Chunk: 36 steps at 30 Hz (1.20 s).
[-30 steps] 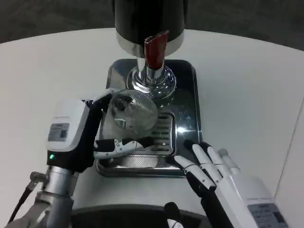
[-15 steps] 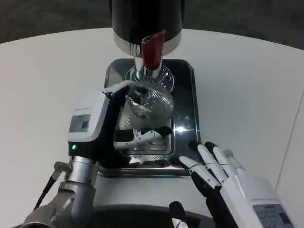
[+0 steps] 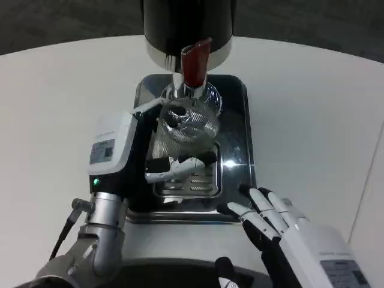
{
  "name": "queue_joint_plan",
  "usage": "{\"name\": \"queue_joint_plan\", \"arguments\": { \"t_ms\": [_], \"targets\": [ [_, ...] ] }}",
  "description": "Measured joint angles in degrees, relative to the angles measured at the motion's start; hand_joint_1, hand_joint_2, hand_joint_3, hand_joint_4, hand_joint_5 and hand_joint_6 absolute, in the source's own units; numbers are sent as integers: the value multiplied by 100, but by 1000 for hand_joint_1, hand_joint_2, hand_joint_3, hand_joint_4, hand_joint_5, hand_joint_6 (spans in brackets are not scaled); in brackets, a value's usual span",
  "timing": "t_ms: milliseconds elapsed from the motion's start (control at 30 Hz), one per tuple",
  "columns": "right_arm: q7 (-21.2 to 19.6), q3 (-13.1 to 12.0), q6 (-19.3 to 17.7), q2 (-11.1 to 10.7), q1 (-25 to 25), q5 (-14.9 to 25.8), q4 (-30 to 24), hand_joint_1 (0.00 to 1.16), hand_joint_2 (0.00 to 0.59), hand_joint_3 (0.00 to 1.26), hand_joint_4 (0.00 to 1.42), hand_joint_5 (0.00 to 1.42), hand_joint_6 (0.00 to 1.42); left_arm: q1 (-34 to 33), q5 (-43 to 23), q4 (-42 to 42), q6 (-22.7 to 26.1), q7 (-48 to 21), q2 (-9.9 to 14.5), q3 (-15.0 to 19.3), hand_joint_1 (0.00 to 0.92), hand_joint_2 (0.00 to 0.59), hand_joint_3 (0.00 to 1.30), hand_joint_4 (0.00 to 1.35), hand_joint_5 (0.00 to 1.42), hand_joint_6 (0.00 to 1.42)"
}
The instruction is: Grasp the cup under the faucet to collect the drink, then remove the cup.
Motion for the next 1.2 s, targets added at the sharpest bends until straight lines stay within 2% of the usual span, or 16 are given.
{"name": "queue_joint_plan", "arguments": {
  "t_ms": [67,200,333,533,667,900,1133,1200],
  "targets": [
    [6,-4,15,4,2,10,-1,462,505,228,64,57,101,1,0,-24,-11,2,0,-69,566,21,943,959,1160,1328],
    [51,-10,36,8,4,60,-6,462,505,228,64,76,130,6,-30,-55,-19,-3,-1,-127,524,24,810,776,1022,1165],
    [109,-36,130,28,20,181,-6,462,505,228,73,95,159,14,-156,-58,-2,-85,8,-126,394,50,673,611,853,934],
    [153,-38,189,31,15,246,-6,462,505,228,74,107,207,94,-156,-79,67,-107,80,-142,322,61,427,347,736,808],
    [215,-37,207,31,-21,290,-6,455,492,228,74,111,223,194,-163,-89,124,-183,106,-148,248,41,356,295,697,767],
    [245,-38,240,36,-38,371,-6,434,501,237,74,122,248,202,-161,-120,151,-225,132,-150,191,18,286,270,683,751],
    [245,-37,241,36,-41,372,-6,429,501,237,80,122,251,352,-220,-288,45,-237,191,-99,6,0,263,259,649,678],
    [245,-37,242,36,-40,374,-6,428,501,237,81,122,252,492,-346,-427,-85,-275,245,-16,0,1,247,249,630,625]
  ]
}}
